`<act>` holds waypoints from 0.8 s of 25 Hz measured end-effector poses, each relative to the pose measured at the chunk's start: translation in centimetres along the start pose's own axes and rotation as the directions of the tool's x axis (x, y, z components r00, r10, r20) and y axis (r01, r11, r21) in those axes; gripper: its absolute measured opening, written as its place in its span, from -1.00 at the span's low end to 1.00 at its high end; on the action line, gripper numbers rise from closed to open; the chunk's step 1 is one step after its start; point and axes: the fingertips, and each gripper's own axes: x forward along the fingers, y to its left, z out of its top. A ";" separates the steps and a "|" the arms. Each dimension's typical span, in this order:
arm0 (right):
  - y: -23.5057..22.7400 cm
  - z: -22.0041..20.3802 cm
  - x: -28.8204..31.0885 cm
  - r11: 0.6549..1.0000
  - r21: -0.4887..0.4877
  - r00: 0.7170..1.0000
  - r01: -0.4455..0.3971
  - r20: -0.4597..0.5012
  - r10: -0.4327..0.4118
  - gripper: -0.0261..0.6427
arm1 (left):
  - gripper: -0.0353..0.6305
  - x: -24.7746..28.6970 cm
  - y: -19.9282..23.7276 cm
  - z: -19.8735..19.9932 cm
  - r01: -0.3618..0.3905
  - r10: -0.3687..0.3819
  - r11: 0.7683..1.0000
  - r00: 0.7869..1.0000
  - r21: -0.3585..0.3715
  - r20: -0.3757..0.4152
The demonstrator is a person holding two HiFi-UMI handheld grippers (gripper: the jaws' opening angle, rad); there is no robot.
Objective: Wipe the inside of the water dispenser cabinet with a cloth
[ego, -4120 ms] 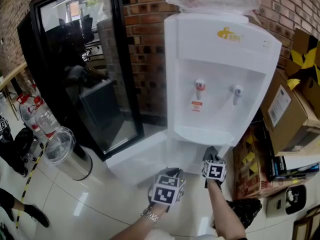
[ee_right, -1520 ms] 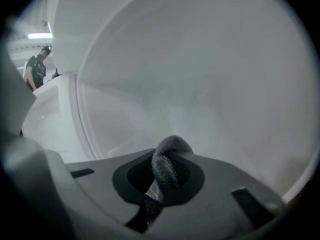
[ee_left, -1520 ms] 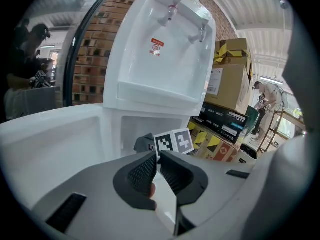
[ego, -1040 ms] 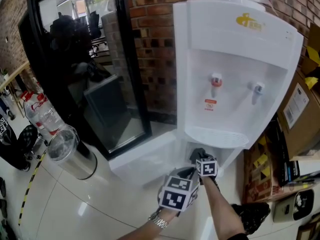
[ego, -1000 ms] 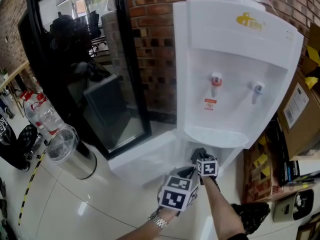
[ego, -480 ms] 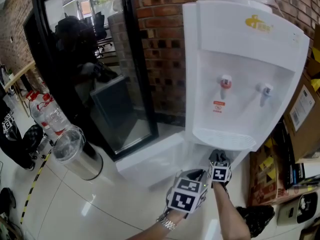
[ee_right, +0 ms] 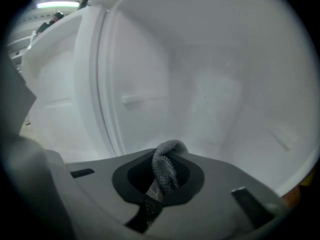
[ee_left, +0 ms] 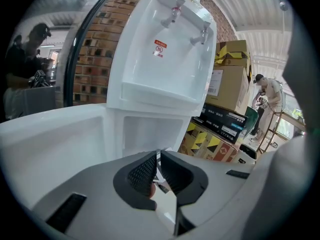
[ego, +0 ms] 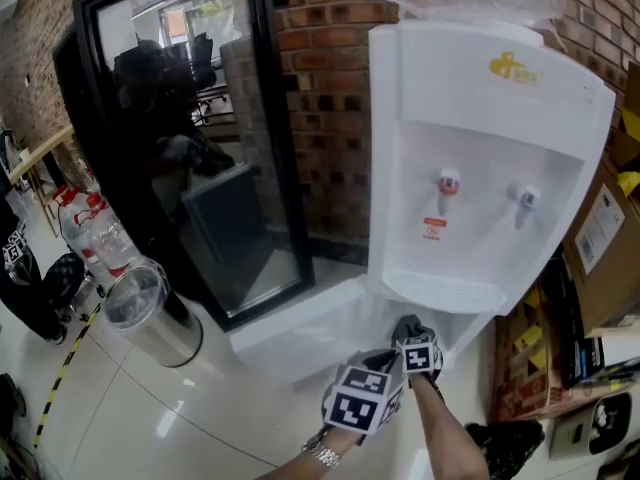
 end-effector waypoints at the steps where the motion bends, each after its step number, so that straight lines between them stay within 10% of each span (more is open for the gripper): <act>1: -1.4 -0.8 0.0 0.999 0.019 0.999 0.034 -0.022 -0.033 -0.90 | -0.82 0.1 0.0 -0.1 0.000 0.000 1.000 1.000 0.000 -0.001; 8: -8.6 -4.0 -2.8 0.950 0.163 0.960 0.266 -0.132 -0.246 -0.90 | -0.82 0.6 0.0 -0.4 -0.002 0.002 1.000 1.000 -0.008 -0.010; 20: 2.0 0.2 -0.3 0.967 0.209 0.990 -0.143 0.015 0.143 -0.90 | -0.83 0.4 2.2 -0.9 -0.060 0.060 0.998 0.998 -0.013 -0.016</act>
